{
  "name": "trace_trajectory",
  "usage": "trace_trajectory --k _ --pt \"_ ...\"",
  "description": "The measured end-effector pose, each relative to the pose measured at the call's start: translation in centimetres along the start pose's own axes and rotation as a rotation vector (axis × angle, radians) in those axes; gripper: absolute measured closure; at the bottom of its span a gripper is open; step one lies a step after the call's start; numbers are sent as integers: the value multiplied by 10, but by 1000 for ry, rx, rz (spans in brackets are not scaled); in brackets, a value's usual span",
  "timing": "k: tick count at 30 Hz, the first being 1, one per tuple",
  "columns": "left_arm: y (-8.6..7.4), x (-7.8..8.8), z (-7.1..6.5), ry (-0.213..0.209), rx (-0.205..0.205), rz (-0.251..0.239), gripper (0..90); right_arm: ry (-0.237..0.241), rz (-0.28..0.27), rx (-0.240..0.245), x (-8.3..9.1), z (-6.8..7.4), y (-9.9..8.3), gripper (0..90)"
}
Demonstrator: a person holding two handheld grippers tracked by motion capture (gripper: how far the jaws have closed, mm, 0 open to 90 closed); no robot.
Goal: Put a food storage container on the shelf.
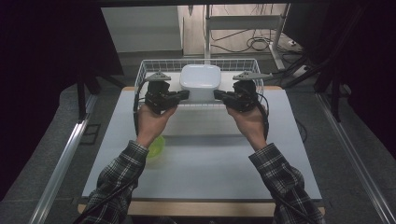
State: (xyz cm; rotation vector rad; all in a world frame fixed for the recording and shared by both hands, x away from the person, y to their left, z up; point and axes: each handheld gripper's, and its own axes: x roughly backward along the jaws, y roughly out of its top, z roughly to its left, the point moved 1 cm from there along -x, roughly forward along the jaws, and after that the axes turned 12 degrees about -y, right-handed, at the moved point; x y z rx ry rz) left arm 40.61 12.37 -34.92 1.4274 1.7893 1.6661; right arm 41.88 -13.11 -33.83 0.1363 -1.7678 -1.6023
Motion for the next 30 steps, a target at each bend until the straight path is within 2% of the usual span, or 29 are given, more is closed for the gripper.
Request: trace_trajectory --k 8,15,19,21,22,30 --pt "2 -4 6 -4 13 -2 900 -11 4 -24 -6 -8 0 892" --pt "1 -4 4 -11 7 -4 900 -11 0 -30 -7 -9 0 888" --pt "-7 3 -4 -30 -19 2 899 4 -9 -26 -1 -8 -7 867" --pt "-9 4 -6 -30 -19 3 888 8 -12 -21 1 -7 -9 858" --pt "-14 7 -9 -35 -32 9 877 13 -14 -11 3 -5 -13 830" --pt "-32 16 -19 -52 -53 19 777 46 -20 11 14 0 -28 712"
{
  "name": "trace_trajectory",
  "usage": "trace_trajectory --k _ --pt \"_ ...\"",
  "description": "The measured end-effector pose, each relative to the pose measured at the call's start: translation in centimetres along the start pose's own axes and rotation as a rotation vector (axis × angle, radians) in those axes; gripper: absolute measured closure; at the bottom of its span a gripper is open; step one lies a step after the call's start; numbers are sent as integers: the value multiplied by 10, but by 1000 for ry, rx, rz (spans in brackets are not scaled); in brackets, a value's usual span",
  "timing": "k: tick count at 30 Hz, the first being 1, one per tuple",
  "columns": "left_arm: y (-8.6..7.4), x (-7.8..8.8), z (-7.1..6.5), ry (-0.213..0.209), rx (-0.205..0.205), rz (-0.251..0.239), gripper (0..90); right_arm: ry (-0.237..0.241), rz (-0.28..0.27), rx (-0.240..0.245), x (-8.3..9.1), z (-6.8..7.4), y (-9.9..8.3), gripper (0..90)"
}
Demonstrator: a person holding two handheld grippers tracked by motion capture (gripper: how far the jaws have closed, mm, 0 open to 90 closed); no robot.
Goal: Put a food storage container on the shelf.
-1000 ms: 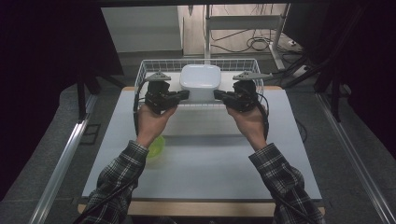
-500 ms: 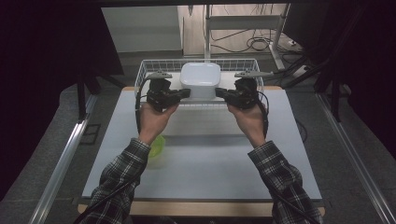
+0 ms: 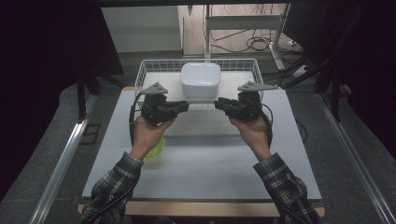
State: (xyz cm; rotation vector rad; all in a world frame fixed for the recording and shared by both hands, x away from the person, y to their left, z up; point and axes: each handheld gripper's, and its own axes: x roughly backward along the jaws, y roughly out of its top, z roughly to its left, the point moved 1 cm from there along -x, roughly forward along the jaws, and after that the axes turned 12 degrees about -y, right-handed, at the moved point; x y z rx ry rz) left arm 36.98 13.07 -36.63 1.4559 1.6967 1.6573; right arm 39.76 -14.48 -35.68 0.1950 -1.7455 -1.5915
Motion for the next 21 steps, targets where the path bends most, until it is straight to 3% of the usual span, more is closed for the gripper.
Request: trace_trajectory --k 6,13,17,20,21 --pt "-22 2 -16 -21 -20 21 663 19 11 37 10 10 -19 561" --pt "-46 -1 -28 -11 -48 49 497 26 36 77 15 15 -41 457" --pt "-63 -1 -34 0 -79 43 364 23 51 100 19 17 -59 365" --pt "-83 1 -36 0 -118 43 298 20 56 107 21 16 -71 306" --pt "-83 1 -36 0 -118 43 286 22 61 106 22 15 -73 287"
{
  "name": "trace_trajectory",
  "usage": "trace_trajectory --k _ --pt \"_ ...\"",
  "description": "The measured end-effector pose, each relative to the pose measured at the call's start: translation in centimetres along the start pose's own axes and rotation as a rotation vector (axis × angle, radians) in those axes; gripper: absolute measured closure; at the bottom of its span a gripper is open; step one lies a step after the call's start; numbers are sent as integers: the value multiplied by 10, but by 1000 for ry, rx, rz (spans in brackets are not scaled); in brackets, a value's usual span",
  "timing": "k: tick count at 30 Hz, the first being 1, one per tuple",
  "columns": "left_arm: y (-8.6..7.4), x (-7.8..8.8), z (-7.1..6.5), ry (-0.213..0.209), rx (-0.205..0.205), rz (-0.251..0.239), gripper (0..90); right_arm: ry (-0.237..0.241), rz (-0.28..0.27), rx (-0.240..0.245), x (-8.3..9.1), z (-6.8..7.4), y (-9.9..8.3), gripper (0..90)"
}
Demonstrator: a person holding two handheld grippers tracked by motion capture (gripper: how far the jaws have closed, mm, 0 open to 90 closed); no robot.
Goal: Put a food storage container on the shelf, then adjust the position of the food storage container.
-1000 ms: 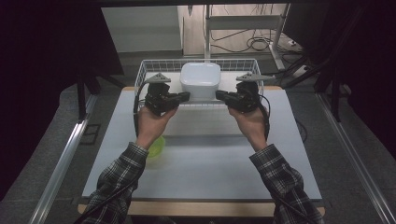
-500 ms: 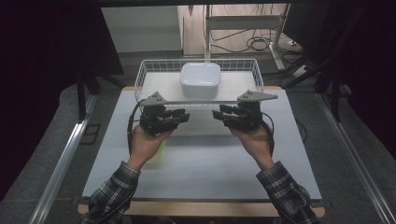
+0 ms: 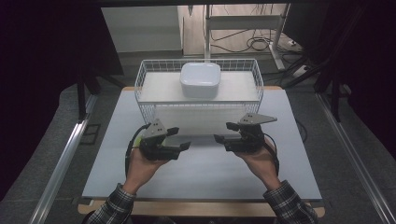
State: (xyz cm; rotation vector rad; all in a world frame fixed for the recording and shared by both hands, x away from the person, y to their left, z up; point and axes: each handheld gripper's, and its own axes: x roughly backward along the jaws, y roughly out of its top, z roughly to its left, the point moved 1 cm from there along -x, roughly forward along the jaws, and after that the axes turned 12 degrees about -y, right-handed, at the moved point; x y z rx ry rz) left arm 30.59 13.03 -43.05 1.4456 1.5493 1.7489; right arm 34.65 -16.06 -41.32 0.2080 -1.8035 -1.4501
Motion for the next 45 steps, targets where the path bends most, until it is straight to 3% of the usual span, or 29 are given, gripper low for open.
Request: trace_trajectory --k 2,3,10,17,22,25,30,38,45 --pt "-6 1 -1 -3 4 27 262 -1 -1 -7 0 0 -3 268" --pt "-12 2 -2 8 22 25 207 8 -3 -24 -1 -2 -11 229" --pt "-32 4 -7 7 58 33 98 14 18 -28 -3 -3 -31 129" --pt "-58 10 -15 49 39 -5 56 5 44 -26 3 -2 -57 76" --pt "-79 10 -17 49 38 34 48 4 68 9 5 2 -73 53" --pt "-94 8 -20 37 40 76 42 48 70 9 8 5 -85 53" --pt "-100 6 -25 49 33 120 42 42 108 39 10 8 -97 53" --pt "-100 8 -21 65 32 116 49 45 126 4 8 4 -101 55" --pt "-96 12 -15 70 66 124 56 34 137 9 4 4 -102 61"
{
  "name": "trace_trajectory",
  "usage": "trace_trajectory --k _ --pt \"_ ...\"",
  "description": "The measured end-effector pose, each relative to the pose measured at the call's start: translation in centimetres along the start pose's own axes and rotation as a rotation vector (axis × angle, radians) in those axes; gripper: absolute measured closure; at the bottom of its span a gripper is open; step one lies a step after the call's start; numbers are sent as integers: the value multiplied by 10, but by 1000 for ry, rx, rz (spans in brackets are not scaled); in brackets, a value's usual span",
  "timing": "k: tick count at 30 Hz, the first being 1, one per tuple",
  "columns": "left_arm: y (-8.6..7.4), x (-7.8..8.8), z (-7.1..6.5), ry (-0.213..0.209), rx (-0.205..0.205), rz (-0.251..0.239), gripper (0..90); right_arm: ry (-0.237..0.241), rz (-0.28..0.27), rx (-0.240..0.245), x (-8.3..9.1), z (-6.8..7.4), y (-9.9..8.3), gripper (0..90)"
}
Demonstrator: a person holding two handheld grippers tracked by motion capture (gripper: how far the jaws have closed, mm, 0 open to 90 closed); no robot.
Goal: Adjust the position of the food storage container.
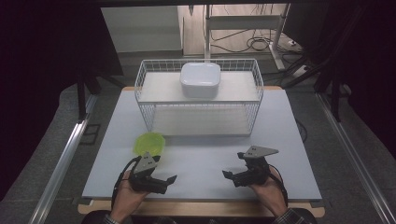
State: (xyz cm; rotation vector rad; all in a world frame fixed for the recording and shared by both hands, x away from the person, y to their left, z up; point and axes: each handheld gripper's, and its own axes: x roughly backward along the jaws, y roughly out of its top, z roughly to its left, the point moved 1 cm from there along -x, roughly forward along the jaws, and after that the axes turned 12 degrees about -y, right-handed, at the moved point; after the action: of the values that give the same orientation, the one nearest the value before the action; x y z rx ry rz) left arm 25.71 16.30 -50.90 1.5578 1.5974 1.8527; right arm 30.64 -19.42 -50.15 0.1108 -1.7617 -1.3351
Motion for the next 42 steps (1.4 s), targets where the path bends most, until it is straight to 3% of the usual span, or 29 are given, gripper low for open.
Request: trace_trajectory --k 3,4,5,6,7,8,11,12,13,14,16,18,22,23,24,28,34,42 --pt "3 4 7 18 32 4 104 -2 6 1 -1 1 0 64" --pt "4 6 9 27 32 0 201 2 12 -4 -1 1 -1 65" --pt "5 9 12 37 35 -7 201 2 12 -4 -1 1 -1 65" --pt "8 17 18 26 55 -46 327 3 13 -11 -1 0 -1 67" --pt "8 17 18 26 55 -46 396 3 13 -11 -1 0 -1 67" --pt "9 21 22 17 57 -62 396 4 13 -14 -2 0 -1 67" --pt "14 28 37 74 55 -66 526 4 15 -18 -2 0 -1 71" --pt "16 32 47 84 74 -75 652 3 20 -15 -3 0 -1 74" --pt "16 32 47 84 74 -75 697 3 20 -15 -3 0 -1 74" --pt "18 34 54 100 85 -74 697 2 22 -13 -3 1 -2 75" --pt "19 37 64 129 92 -73 794 2 27 -10 -4 1 -2 77" --pt "16 44 83 168 136 -82 899 -5 26 -9 -3 1 -2 87" --pt "11 53 110 212 188 -106 900 -9 19 -23 -3 0 -2 91" --pt "11 53 110 212 188 -106 900 -11 22 -24 -3 0 -2 91" --pt "8 54 122 230 211 -113 900 -14 25 -26 -4 0 -2 91" --pt "3 48 137 240 233 -102 899 -24 37 -31 -5 0 -3 94" --pt "-2 37 145 261 253 -64 898 -27 41 -29 -5 0 -3 95" --pt "-5 31 144 257 262 -44 895 -31 52 -22 -6 1 -4 98"
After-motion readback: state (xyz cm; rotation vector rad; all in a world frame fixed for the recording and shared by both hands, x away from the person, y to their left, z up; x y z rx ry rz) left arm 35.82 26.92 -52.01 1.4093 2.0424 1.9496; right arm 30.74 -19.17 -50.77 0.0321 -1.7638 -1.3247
